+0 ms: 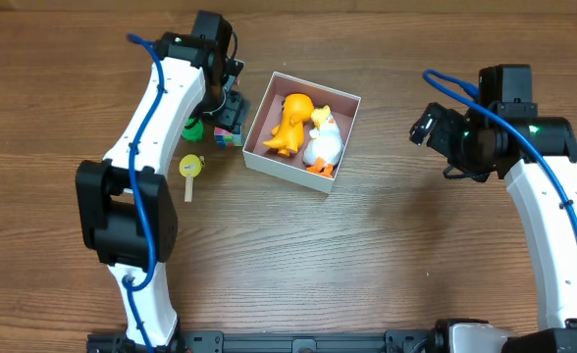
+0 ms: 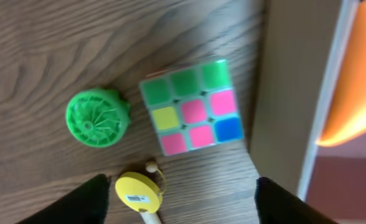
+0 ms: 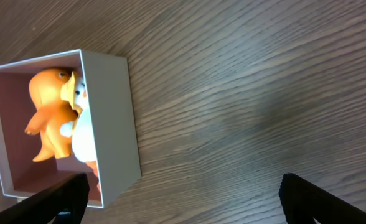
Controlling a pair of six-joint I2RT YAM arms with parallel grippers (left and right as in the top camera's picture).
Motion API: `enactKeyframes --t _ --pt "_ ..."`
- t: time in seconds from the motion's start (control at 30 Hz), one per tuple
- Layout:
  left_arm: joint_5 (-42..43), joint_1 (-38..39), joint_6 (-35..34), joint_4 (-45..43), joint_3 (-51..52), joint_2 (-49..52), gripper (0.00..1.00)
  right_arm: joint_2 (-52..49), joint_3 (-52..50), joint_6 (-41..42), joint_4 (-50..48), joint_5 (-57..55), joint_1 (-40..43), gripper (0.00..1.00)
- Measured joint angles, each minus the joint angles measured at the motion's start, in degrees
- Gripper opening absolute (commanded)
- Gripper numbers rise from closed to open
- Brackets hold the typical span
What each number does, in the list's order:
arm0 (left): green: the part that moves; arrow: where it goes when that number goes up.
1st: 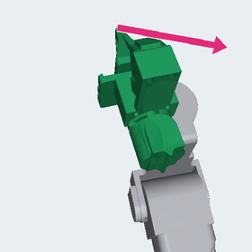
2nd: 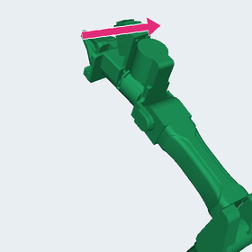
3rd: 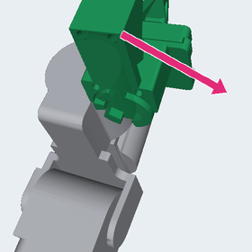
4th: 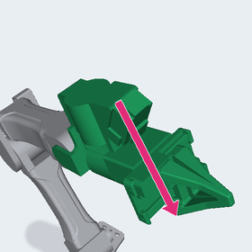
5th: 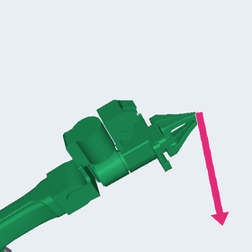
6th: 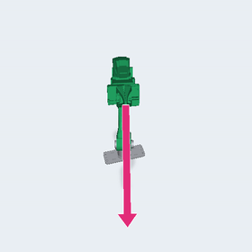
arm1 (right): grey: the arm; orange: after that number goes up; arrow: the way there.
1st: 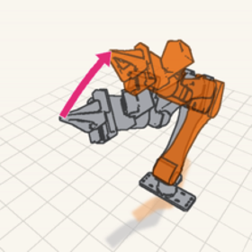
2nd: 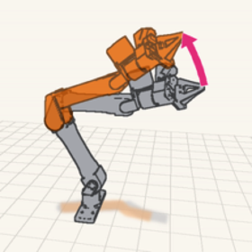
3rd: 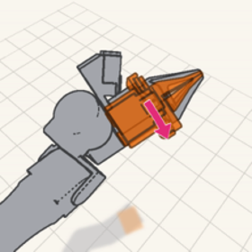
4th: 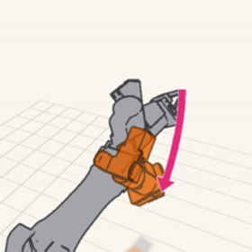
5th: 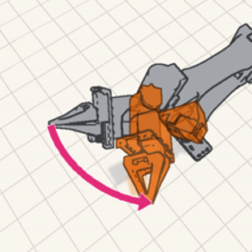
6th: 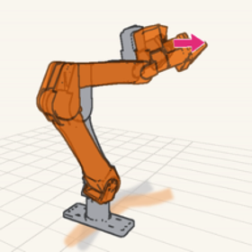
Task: Pack container
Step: 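Reach the left gripper down and grasp the Rubik's cube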
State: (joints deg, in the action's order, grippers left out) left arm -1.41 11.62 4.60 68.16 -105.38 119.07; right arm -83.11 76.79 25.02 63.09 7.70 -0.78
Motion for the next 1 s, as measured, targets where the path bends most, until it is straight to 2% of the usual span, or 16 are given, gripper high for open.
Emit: enactKeyframes --t 0.03,0.13,0.2,0.4,0.63,1.0 --pt "-0.6 -0.1 -0.2 0.0 0.0 0.2 0.49 0.0 0.0 -0.2 0.0 0.0 0.0 1.0" --pt "-1.4 -0.1 -0.5 0.0 0.0 0.3 0.15 0.0 0.0 -0.5 0.0 0.3 0.0 1.0" --pt "-1.4 -0.1 -0.7 -0.1 0.0 0.3 0.07 0.0 0.0 -0.7 0.0 0.4 0.0 1.0" --pt "-0.3 1.3 -0.6 0.3 0.0 0.5 0.06 0.0 0.0 -0.9 0.0 0.4 0.0 1.0" --pt "-0.2 7.8 -0.7 0.0 0.0 2.9 0.05 0.0 0.0 -1.1 0.7 -0.1 0.0 1.0" --pt "-0.2 10.4 -5.1 2.4 0.0 3.4 0.04 0.0 0.0 -1.1 1.0 -0.2 0.0 1.0"
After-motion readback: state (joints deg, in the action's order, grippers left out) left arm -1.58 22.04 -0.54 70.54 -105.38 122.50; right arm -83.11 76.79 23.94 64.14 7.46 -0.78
